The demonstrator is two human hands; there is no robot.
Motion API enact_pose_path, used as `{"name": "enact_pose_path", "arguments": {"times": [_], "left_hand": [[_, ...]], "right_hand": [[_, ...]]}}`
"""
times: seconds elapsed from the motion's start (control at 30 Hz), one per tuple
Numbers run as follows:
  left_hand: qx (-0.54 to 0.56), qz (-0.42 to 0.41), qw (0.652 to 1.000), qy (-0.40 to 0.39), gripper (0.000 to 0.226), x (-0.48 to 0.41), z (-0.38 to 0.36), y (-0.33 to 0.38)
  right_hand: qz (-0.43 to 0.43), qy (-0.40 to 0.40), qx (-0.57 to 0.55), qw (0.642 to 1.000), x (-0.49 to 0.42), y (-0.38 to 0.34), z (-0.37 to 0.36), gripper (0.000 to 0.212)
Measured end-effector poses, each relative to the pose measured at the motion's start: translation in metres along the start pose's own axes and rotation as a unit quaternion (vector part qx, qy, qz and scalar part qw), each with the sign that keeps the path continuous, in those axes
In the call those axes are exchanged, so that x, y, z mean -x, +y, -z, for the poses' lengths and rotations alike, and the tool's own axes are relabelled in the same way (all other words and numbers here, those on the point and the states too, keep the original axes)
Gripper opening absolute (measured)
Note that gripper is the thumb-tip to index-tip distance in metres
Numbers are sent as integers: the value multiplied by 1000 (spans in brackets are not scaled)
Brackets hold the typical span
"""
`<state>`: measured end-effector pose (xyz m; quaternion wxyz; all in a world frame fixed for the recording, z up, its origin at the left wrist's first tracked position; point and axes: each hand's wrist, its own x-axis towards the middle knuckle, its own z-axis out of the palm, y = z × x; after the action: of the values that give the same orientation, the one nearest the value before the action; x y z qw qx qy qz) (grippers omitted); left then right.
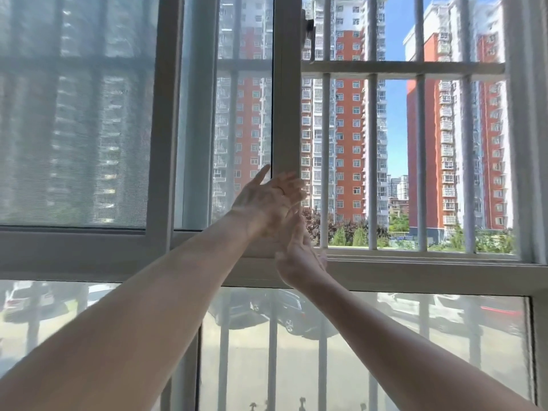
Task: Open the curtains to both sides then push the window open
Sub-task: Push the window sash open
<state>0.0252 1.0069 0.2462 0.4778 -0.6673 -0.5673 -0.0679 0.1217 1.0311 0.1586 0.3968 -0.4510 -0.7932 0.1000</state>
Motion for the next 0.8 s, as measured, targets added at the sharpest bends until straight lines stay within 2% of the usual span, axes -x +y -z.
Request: {"name": "enact_pose_path", "arguments": {"times": [0.4, 0.6, 0.8], "left_hand": [[-20, 11, 1000, 11, 46, 23, -12, -32], [-27, 13, 999, 15, 44, 34, -15, -46], [-36, 30, 999, 10, 46, 48, -24, -66]], "right_hand": [[22, -48, 5, 999, -1, -29, -23, 85], [36, -66, 6, 997, -3, -39, -35, 94], [76, -81, 23, 994, -4, -46, -47, 95]]}}
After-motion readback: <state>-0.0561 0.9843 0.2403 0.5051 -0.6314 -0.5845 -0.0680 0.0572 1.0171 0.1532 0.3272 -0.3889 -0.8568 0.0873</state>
